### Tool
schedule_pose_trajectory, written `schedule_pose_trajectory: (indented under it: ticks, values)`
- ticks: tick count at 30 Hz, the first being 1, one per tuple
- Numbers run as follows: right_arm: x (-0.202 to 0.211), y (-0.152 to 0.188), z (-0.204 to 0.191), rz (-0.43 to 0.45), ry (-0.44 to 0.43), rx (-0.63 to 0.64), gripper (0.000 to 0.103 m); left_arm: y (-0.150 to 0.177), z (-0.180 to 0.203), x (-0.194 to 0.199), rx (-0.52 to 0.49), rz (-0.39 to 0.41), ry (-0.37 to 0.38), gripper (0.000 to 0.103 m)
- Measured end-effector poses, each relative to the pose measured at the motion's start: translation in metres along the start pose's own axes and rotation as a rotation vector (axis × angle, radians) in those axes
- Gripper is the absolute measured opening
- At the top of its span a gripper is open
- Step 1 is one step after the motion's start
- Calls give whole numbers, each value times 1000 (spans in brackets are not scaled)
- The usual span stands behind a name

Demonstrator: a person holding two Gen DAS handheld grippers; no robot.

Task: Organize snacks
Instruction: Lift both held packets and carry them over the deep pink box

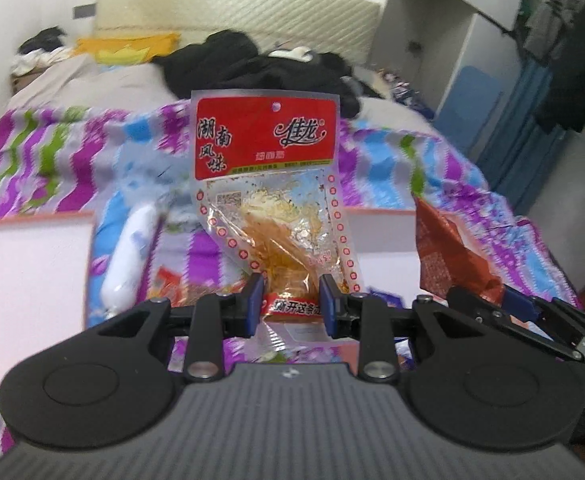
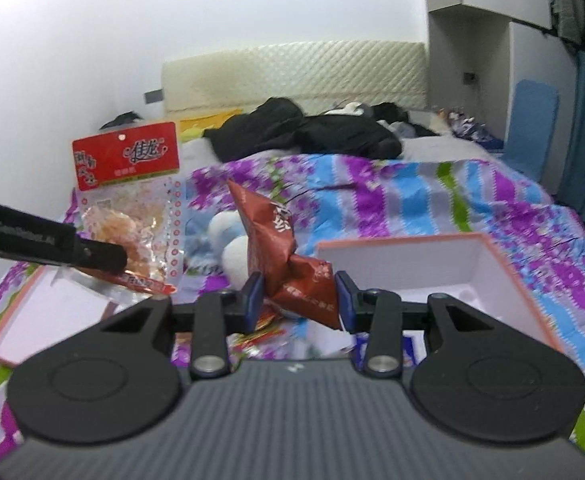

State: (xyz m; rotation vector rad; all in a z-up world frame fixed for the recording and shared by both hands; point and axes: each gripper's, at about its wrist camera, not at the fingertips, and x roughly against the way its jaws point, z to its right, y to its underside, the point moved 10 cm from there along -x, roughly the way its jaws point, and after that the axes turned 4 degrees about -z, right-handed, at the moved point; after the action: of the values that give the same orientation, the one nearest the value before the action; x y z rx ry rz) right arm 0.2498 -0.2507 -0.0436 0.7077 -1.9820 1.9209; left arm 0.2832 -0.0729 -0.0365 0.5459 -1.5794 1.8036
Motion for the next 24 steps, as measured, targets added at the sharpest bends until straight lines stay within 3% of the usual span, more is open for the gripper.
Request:
schedule_pose_trajectory:
  ticks: [7,13,24]
  values:
    - [-6,-19,37,19,59,-6,41,-29,45,-21,-50,2,28,35]
    - [-21,-16,72,-12,94,-26,42,-42,73,-46,-77,-7,59,35]
    - [-63,25,132,-134,158,-100,42,-16,122,-137,-133,-144,94,35]
